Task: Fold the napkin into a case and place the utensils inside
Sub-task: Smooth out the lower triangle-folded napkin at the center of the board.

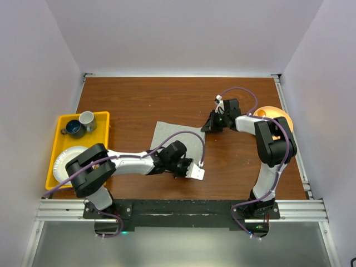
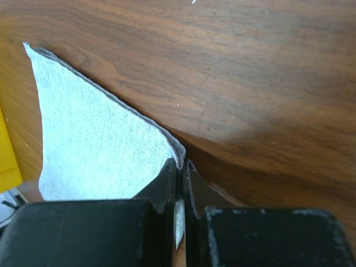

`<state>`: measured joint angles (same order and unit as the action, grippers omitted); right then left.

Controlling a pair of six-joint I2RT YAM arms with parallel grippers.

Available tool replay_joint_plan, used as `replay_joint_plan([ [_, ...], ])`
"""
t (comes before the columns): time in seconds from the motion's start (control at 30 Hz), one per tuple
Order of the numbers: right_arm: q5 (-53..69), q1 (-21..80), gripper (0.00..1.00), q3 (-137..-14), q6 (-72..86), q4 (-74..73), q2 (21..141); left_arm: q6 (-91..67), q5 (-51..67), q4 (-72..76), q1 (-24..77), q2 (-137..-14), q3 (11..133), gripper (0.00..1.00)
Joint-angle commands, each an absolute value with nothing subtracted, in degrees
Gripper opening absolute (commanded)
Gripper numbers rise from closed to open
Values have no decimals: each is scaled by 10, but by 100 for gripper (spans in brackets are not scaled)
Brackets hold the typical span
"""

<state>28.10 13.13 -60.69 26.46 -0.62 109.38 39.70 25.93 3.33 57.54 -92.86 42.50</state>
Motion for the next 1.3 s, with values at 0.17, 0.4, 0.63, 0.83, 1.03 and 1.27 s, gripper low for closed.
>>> replay_joint_plan([
  [0.17, 273, 128, 3, -635, 188, 4, 1107, 334, 250, -28, 616, -966, 465, 21],
  [0.4, 301, 127, 60, -727, 150, -143, 1075, 233, 296, -68, 583, -868, 511, 63],
  [0.63, 313, 122, 98, -816, 65, -302, 1012, 128, 373, -137, 427, -750, 520, 100],
  [0.83, 449, 147, 98, -704, 281, -143, 943, -48, 437, -81, 302, -730, 497, 100],
  [1.03, 466, 237, 98, -564, 440, 25, 923, -230, 583, 105, 243, -793, 420, 100],
  [1.27, 463, 237, 98, -483, 423, 48, 973, -252, 600, 153, 217, -883, 351, 94],
])
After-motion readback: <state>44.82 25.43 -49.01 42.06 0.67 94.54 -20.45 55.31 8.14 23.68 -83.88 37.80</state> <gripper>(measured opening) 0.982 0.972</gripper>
